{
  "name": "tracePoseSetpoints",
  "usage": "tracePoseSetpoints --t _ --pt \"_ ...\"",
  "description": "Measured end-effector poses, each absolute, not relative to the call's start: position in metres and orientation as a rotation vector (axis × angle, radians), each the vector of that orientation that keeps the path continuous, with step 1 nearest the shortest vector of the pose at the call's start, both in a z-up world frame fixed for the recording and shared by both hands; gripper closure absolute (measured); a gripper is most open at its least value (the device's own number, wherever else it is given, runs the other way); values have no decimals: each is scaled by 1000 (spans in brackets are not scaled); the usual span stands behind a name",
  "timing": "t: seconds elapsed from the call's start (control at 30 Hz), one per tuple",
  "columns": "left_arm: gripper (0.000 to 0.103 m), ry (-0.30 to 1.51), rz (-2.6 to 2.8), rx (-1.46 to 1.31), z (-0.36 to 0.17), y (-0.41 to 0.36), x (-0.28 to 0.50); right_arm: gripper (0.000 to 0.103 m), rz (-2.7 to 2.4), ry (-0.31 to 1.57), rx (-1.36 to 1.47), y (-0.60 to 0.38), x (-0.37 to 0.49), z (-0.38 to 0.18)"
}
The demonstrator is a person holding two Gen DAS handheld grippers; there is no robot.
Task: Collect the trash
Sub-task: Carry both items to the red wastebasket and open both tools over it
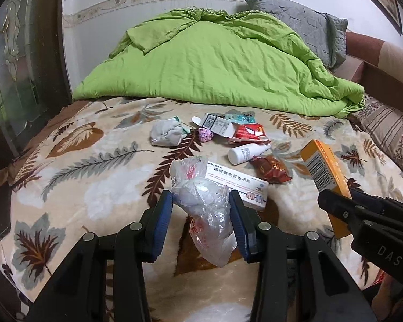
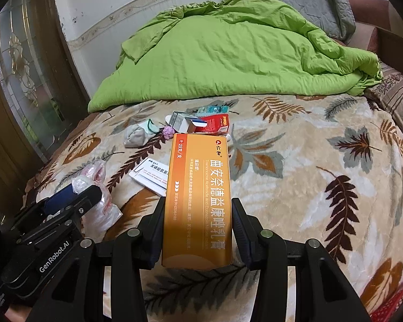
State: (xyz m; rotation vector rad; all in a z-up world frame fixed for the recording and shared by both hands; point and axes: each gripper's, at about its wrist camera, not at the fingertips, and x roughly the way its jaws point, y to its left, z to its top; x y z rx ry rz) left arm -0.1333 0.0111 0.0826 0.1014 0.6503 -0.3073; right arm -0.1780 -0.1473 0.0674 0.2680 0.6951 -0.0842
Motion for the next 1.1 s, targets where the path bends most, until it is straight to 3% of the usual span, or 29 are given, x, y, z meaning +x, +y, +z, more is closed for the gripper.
tracePoseSetpoints --t 1.1 --pt "61 653 -274 107 77 14 -126 54 -90 704 272 -147 -173 65"
